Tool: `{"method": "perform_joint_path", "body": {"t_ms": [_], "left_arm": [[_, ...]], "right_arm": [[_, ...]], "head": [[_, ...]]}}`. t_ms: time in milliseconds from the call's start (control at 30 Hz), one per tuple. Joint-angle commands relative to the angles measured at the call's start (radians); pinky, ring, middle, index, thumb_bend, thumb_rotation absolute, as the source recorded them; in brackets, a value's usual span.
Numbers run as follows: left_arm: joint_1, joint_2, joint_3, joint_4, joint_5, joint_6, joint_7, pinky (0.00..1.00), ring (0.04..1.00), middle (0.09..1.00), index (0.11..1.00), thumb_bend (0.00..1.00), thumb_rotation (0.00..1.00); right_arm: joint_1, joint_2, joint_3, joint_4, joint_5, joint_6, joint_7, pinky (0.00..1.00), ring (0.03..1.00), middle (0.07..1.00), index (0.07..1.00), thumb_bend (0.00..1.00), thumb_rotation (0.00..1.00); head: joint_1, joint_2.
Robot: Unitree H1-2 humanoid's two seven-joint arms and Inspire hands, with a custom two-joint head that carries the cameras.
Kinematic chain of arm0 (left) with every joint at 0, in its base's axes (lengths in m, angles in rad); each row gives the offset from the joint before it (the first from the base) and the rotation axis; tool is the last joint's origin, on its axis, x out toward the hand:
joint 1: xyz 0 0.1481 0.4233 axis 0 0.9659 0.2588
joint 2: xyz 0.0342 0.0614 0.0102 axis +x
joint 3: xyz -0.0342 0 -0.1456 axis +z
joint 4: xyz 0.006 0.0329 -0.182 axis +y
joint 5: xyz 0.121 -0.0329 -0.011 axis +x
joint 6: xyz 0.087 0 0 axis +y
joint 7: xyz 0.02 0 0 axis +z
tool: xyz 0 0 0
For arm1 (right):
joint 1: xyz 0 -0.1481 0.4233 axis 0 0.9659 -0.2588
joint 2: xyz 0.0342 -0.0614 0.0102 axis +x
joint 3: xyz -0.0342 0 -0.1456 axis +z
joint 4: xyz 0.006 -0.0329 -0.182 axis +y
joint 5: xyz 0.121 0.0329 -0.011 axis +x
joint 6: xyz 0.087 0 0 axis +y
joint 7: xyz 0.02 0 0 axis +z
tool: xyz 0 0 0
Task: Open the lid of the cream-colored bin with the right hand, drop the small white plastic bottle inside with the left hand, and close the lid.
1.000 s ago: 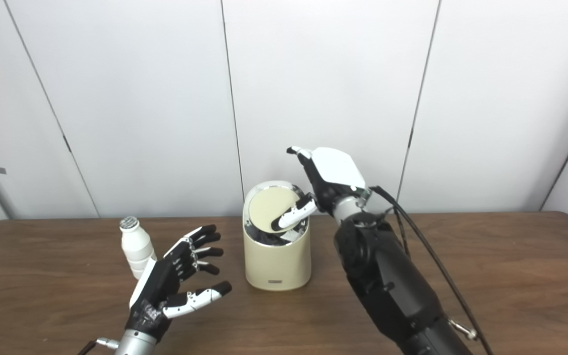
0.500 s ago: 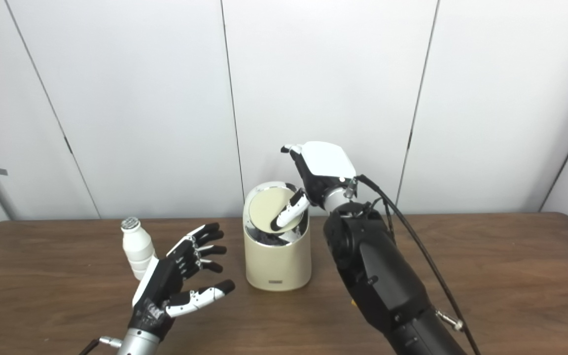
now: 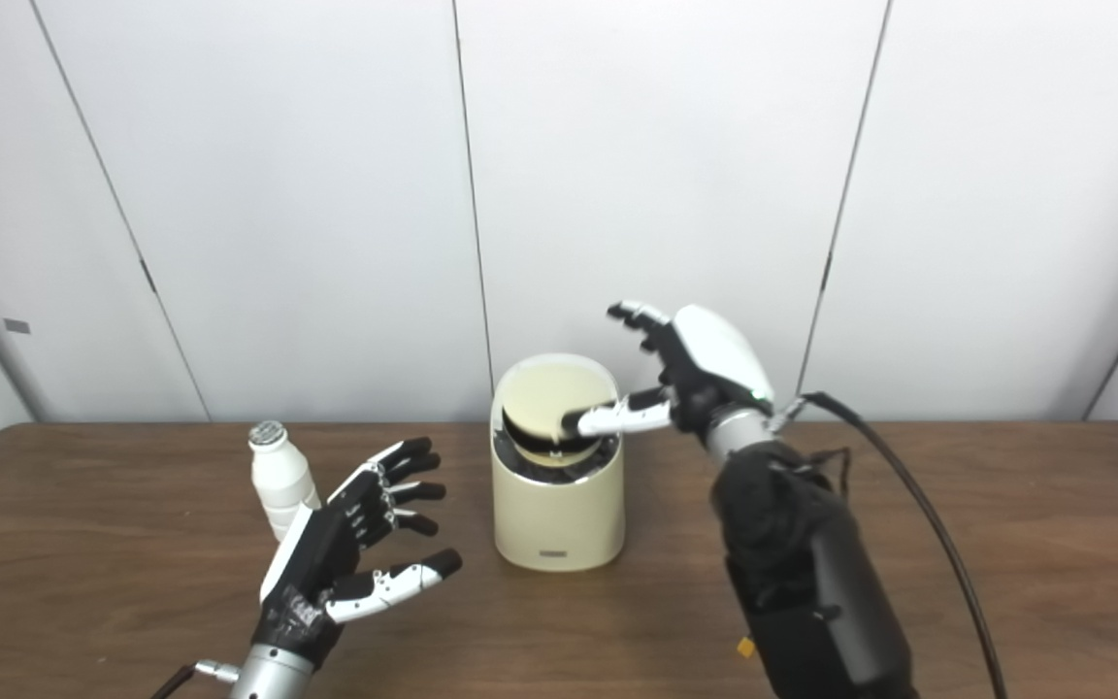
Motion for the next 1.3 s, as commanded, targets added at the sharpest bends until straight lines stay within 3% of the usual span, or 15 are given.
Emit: {"method": "perform_joint_path", "body": {"t_ms": [0,133,300,367,467,667,900,1067,1267], "left_arm": [[-0.029,0.002,0.000,-0.028,-0.005,-0.019,0.002,0.59,0.742,0.830,0.855,0.72,0.08],[-0.028,0.002,-0.001,-0.032,-0.011,-0.014,-0.002,0.59,0.745,0.832,0.858,0.71,0.07],[-0.028,0.003,0.000,-0.035,-0.005,-0.011,0.001,0.59,0.747,0.833,0.859,0.72,0.08],[-0.028,0.004,0.000,-0.032,-0.007,-0.019,-0.001,0.59,0.745,0.833,0.860,0.71,0.07],[-0.028,0.006,0.001,-0.030,-0.012,-0.020,-0.003,0.60,0.747,0.832,0.859,0.71,0.07],[-0.028,0.010,0.003,-0.018,-0.018,-0.030,-0.008,0.60,0.752,0.832,0.861,0.71,0.07],[-0.024,0.006,0.005,-0.024,-0.015,-0.024,-0.004,0.59,0.745,0.831,0.855,0.71,0.06],[-0.023,0.006,0.004,-0.025,-0.014,-0.022,-0.005,0.59,0.746,0.831,0.858,0.71,0.06],[-0.025,0.005,0.003,-0.020,-0.016,-0.025,-0.005,0.59,0.748,0.834,0.859,0.71,0.06]], "right_arm": [[-0.029,0.009,-0.041,-0.060,0.034,0.000,0.009,0.60,0.798,0.874,0.859,0.90,0.38],[0.026,0.004,-0.083,-0.112,0.102,-0.001,-0.008,0.56,0.766,0.845,0.864,0.89,0.42],[0.131,0.064,-0.188,-0.173,0.283,-0.018,-0.086,0.60,0.775,0.842,0.835,0.81,0.21],[0.177,0.075,-0.219,-0.163,0.375,-0.097,-0.122,0.60,0.754,0.835,0.818,0.79,0.14],[0.234,0.076,-0.239,-0.132,0.486,-0.199,-0.154,0.65,0.759,0.838,0.817,0.79,0.14],[0.313,0.057,-0.238,-0.060,0.659,-0.367,-0.175,0.70,0.805,0.866,0.848,0.79,0.20],[0.357,0.032,-0.219,0.039,0.731,-0.507,-0.184,0.71,0.819,0.883,0.869,0.84,0.29],[0.387,0.035,-0.193,0.059,0.732,-0.528,-0.199,0.72,0.821,0.882,0.864,0.84,0.31],[0.397,0.043,-0.177,0.093,0.727,-0.504,-0.228,0.71,0.825,0.885,0.880,0.82,0.31]], "head": [[0.000,0.001],[0.002,0.003],[0.003,0.003],[0.002,0.003],[-0.004,0.003],[-0.011,0.000],[-0.008,-0.001],[-0.007,0.001],[-0.002,-0.002]]}}
